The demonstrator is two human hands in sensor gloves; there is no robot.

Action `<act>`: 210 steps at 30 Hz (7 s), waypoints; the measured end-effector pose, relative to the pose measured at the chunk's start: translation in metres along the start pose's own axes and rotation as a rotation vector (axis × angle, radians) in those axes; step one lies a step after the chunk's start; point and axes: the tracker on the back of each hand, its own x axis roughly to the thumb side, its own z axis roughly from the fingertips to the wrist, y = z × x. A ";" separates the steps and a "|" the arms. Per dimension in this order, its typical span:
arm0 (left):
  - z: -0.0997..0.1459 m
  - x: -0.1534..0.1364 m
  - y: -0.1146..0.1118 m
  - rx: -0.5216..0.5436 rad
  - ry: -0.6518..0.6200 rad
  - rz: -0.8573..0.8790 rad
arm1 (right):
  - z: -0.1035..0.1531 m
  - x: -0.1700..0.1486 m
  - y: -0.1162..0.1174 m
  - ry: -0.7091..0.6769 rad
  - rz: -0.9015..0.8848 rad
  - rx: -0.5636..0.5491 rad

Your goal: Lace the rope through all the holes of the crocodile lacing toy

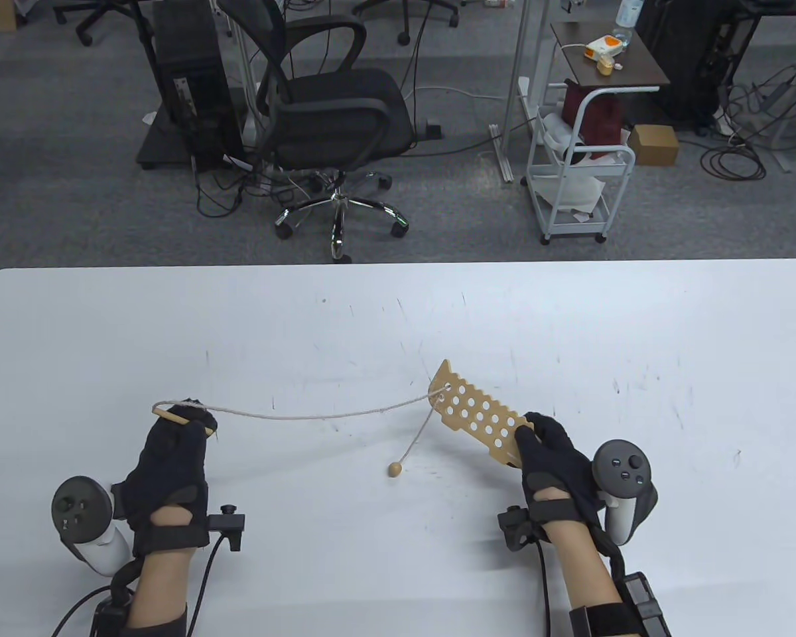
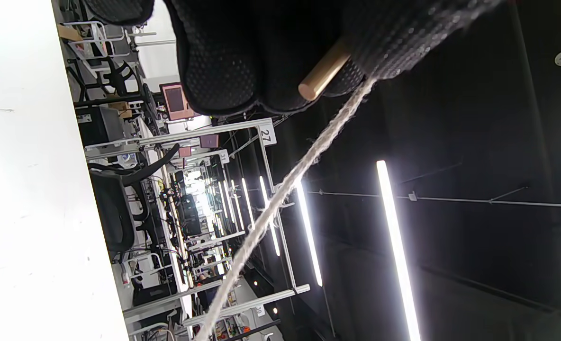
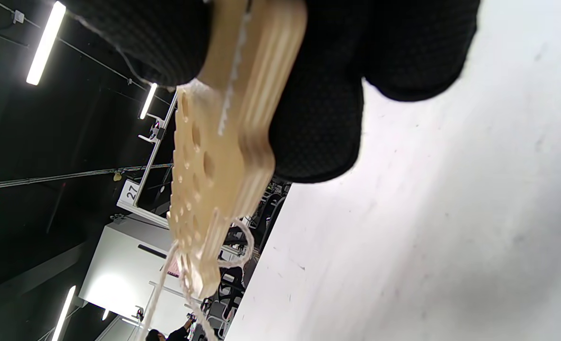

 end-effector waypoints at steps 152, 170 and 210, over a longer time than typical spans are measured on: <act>0.029 0.009 -0.095 -0.453 -0.241 -0.369 | 0.057 0.047 0.073 -0.308 0.035 0.437; 0.033 0.006 -0.103 -0.500 -0.226 -0.407 | 0.066 0.053 0.081 -0.357 0.023 0.475; 0.033 0.002 -0.099 -0.398 -0.199 -0.444 | 0.068 0.057 0.082 -0.337 -0.015 0.469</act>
